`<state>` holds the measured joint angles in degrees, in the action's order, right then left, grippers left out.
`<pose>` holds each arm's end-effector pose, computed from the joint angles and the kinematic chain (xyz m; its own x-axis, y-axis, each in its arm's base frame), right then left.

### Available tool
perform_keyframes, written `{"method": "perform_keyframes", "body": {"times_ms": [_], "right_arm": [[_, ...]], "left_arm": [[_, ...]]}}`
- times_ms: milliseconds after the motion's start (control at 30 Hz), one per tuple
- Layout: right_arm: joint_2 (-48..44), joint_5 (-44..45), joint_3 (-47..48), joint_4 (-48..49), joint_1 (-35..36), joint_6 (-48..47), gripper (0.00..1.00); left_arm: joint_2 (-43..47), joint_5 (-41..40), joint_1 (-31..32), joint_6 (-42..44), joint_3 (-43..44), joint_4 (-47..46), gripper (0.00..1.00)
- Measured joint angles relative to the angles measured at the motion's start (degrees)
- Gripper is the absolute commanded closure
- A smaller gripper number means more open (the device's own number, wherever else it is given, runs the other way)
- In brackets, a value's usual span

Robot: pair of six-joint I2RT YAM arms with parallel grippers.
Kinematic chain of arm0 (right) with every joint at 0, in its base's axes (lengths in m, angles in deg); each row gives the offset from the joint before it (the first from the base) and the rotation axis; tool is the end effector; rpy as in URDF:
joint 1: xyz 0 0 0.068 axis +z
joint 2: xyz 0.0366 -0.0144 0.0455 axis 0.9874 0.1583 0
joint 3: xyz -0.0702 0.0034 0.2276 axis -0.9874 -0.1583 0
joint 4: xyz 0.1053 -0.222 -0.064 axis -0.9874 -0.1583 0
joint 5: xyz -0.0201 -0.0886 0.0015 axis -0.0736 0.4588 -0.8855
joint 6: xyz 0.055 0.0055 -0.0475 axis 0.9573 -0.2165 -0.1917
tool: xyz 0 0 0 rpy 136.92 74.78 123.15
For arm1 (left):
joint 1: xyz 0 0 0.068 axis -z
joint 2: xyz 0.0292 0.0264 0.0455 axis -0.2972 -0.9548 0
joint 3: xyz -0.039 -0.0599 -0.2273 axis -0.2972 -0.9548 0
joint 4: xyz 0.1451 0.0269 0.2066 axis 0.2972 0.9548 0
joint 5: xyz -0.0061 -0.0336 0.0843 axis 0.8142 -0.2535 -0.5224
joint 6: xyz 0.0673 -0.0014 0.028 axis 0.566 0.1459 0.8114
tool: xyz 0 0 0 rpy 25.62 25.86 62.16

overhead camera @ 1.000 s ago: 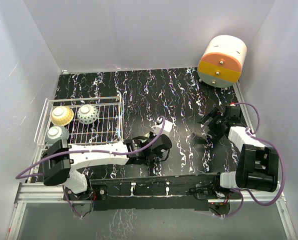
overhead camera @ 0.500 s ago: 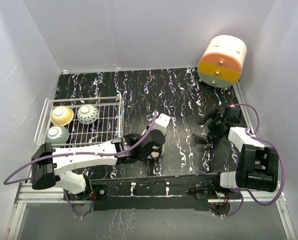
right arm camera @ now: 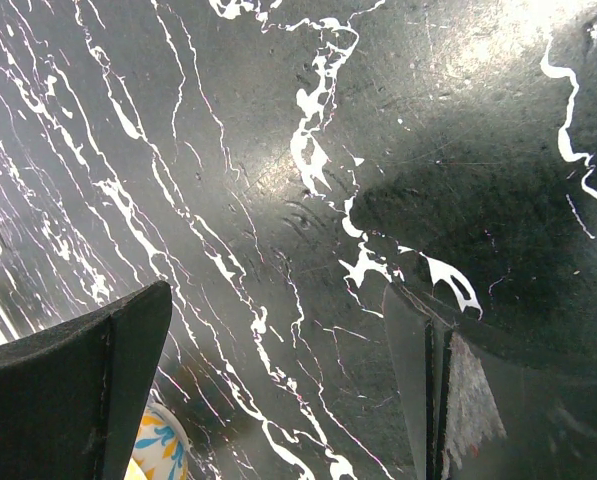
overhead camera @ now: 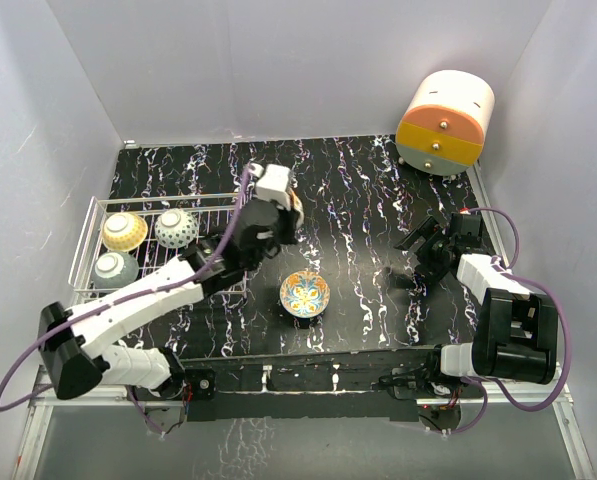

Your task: Load the bowls into the dish rack

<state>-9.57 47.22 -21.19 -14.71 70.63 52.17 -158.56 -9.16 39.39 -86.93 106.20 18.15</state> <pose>0.2624 -0.0280 0.1190 -0.6429 0.6987 -0.3139 0.4700 0.6835 0.5585 0.2008 -0.2552 0.3283 -0.2671 -0.1091 -0.9575 0.4373 0.8716 -0.2214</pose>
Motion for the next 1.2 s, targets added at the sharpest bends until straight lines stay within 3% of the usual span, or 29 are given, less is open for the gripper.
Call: {"method": "perform_keyframes", "body": {"times_ms": [367,767,1200], "right_arm": [[-0.2,-0.74,0.0,-0.07,0.0,0.0,0.1],[-0.22,-1.73,0.0,-0.07,0.02,-0.07,0.1],[-0.22,-1.95,0.0,-0.07,0.02,-0.83,0.1]], "left_arm": [[17.09,2.47,-13.11,-1.03,-5.35,-4.92,1.0],[16.46,11.85,-31.43,-7.93,-13.2,-6.1,1.0],[17.66,18.16,-39.69,-16.85,-26.71,-14.75,1.0]]}}
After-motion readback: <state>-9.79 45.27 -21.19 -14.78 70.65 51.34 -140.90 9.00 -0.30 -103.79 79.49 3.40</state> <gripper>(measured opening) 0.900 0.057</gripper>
